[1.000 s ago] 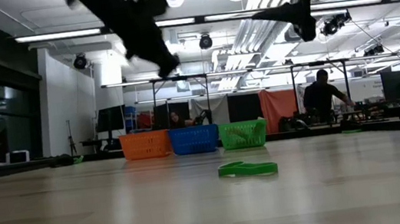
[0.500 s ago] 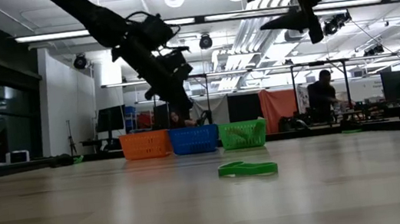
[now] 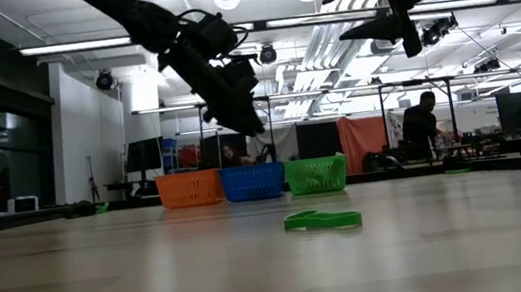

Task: Sort rubber bands into baskets
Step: Put the black rubber band into the blue bin

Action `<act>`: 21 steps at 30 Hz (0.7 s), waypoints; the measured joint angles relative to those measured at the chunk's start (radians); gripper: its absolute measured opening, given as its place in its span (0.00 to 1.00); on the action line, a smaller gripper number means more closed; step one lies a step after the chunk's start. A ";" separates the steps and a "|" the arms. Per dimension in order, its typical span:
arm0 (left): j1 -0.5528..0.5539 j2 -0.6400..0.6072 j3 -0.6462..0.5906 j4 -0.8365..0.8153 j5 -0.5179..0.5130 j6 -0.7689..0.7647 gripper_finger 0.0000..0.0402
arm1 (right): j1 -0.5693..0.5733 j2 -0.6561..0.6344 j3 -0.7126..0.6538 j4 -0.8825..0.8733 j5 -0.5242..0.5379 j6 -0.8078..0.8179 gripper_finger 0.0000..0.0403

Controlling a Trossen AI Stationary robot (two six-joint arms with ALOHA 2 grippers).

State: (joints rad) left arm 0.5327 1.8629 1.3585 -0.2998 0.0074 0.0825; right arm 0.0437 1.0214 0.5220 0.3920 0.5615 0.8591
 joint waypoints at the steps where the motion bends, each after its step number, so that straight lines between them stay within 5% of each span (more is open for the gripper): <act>1: 0.000 -0.001 0.016 -0.053 -0.024 0.016 0.46 | 0.000 0.000 0.000 0.000 -0.011 -0.009 0.64; 7: 0.000 -0.001 0.078 -0.222 -0.036 0.022 0.48 | -0.005 0.000 0.000 -0.015 -0.032 -0.030 0.64; 12: -0.008 0.000 0.077 -0.134 0.149 -0.024 0.48 | -0.052 0.000 0.000 -0.040 -0.100 -0.030 0.64; 17: -0.042 0.002 0.093 0.054 0.100 -0.118 0.46 | -0.144 0.000 0.039 -0.101 -0.208 -0.030 0.64; 21: -0.038 0.088 0.217 -0.052 0.125 -0.247 0.38 | -0.204 0.000 0.111 -0.235 -0.272 -0.081 0.64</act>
State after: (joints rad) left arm 0.4945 1.9506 1.5751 -0.3522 0.1326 -0.1644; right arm -0.1603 1.0210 0.6330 0.1572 0.2896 0.7784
